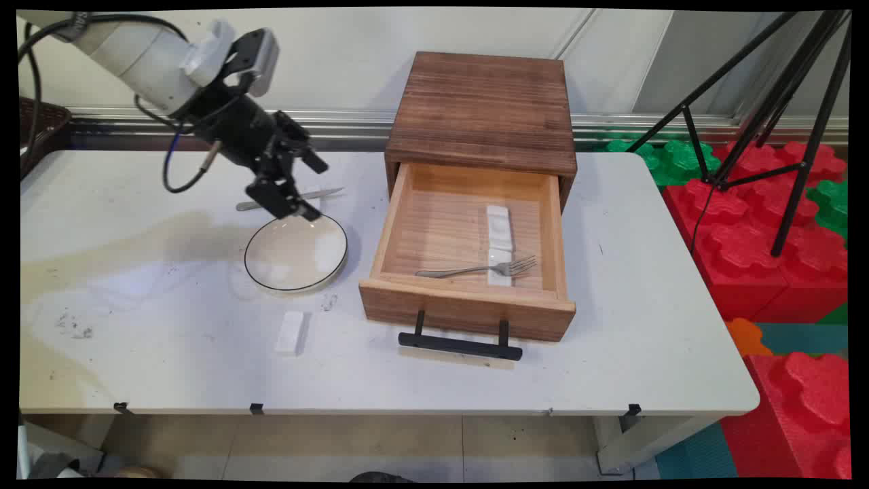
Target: Pick up the knife from the left of the white plate
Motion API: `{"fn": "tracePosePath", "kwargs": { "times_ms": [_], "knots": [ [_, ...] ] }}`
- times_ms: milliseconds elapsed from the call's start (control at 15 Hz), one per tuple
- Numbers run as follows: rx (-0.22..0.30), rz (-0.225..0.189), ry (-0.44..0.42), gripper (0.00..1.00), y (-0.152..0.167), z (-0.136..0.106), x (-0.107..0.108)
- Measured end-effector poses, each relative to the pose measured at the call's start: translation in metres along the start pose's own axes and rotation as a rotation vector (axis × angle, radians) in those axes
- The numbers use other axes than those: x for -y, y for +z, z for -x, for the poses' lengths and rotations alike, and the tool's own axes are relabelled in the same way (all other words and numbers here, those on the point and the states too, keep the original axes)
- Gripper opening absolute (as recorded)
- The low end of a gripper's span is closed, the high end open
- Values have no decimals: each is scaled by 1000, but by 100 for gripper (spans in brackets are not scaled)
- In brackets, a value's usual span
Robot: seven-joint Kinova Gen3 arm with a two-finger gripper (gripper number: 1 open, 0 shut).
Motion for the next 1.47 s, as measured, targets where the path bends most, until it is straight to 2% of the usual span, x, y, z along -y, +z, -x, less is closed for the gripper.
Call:
{"fn": "tracePosePath", "kwargs": {
  "times_ms": [400,733,1067,1467],
  "knots": [
    [93,-59,8,100,-6,57,30],
    [137,-85,5,100,-1,93,55],
    [173,-90,8,100,5,124,79],
    [206,-77,14,100,20,153,102]
  ]
}}
